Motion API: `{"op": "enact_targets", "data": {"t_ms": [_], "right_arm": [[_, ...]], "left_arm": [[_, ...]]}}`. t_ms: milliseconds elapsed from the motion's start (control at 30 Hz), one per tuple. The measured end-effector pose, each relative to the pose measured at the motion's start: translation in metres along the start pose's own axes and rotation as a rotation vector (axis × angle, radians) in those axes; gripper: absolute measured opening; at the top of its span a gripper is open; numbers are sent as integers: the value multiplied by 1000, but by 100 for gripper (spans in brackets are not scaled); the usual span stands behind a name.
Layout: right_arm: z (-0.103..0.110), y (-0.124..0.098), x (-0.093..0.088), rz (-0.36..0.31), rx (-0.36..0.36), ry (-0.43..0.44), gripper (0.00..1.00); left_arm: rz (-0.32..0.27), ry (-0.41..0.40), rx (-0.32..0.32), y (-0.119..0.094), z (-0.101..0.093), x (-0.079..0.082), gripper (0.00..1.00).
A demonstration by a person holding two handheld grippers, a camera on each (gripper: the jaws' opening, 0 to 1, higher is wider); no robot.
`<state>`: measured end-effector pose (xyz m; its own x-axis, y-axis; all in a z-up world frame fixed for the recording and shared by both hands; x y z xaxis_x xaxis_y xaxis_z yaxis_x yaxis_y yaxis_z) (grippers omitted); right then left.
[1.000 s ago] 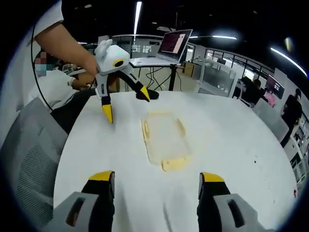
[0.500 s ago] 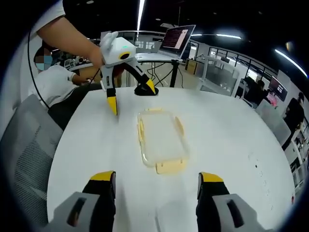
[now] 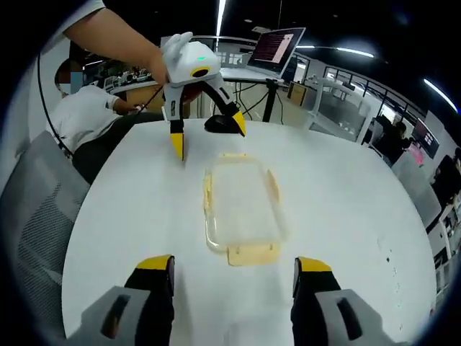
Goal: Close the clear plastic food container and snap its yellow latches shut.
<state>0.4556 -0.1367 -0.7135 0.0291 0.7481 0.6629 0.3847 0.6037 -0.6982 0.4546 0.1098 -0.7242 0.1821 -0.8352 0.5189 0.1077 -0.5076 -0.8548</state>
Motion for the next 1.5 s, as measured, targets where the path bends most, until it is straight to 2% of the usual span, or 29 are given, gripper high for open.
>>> {"op": "enact_targets", "data": {"t_ms": [400, 600, 867, 1267, 1500], "right_arm": [[-9, 15, 2, 35, 22, -34, 63], [-11, 23, 6, 43, 27, -44, 63], [-11, 32, 5, 72, 50, -78, 60], [-11, 45, 4, 108, 90, -111, 57], [-13, 51, 3, 130, 106, -100, 56]], "left_arm": [[69, 67, -56, 6, 15, -4, 71], [90, 99, -62, 7, 23, -1, 71], [158, 188, -67, 11, 31, -3, 69], [172, 210, -104, 17, 41, 2, 66], [186, 222, -158, 19, 42, 2, 63]]}}
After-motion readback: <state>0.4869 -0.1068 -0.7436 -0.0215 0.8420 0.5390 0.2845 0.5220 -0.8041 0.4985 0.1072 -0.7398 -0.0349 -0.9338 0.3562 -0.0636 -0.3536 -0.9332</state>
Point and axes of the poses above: the point that each gripper's makers call its tool centre point, and the gripper's own axes: y roughly forward along the fingers, z roughly to its left, x roughly out of its top, the point moved 6 cm from there along -y, roughly backward along the fingers, and after that the axes turned 13 degrees about -x, right-handed, at the moved point
